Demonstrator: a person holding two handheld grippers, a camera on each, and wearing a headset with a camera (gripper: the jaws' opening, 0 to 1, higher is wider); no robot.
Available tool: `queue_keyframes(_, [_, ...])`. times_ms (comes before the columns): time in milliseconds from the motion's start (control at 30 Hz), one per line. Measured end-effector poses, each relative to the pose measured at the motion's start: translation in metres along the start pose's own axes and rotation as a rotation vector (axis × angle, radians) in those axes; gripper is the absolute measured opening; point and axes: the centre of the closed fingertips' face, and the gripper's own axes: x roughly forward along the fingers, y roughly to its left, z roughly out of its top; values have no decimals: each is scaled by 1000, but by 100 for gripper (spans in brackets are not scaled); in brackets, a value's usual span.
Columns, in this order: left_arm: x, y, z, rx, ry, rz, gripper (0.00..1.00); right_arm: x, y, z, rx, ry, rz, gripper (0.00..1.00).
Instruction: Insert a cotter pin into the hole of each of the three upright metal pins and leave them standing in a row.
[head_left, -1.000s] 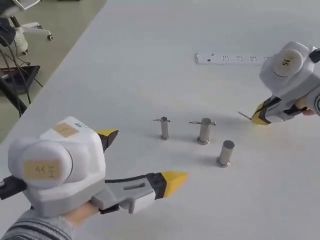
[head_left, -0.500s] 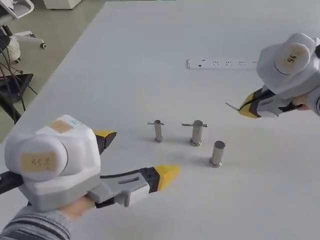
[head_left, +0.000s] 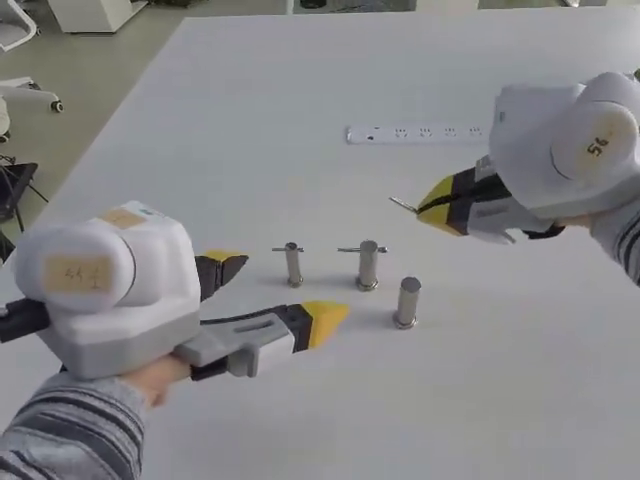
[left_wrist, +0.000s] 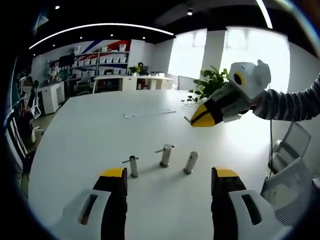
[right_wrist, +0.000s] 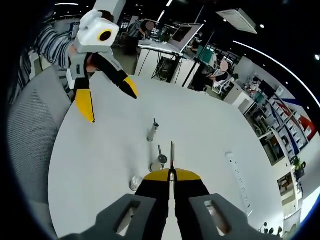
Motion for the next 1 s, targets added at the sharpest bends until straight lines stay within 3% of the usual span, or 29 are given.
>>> queue_keyframes(100, [4, -9, 2, 15, 3, -32, 60, 0, 12, 3, -18, -10, 4, 0])
queue_keyframes(400, [13, -34, 8, -79, -7, -143, 36, 4, 37, 4, -118, -23, 30, 0])
queue_keyframes(600, [15, -44, 13, -173, -27, -192, 22, 1, 52, 10, -159, -32, 53, 0])
queue_keyframes(833, [17, -52, 16, -267, -46, -239, 16, -3, 63, 17, -200, -44, 67, 0])
queue_keyframes(1000, [16, -56, 18, -286, -50, -258, 8, -4, 69, 21, -205, -50, 78, 0])
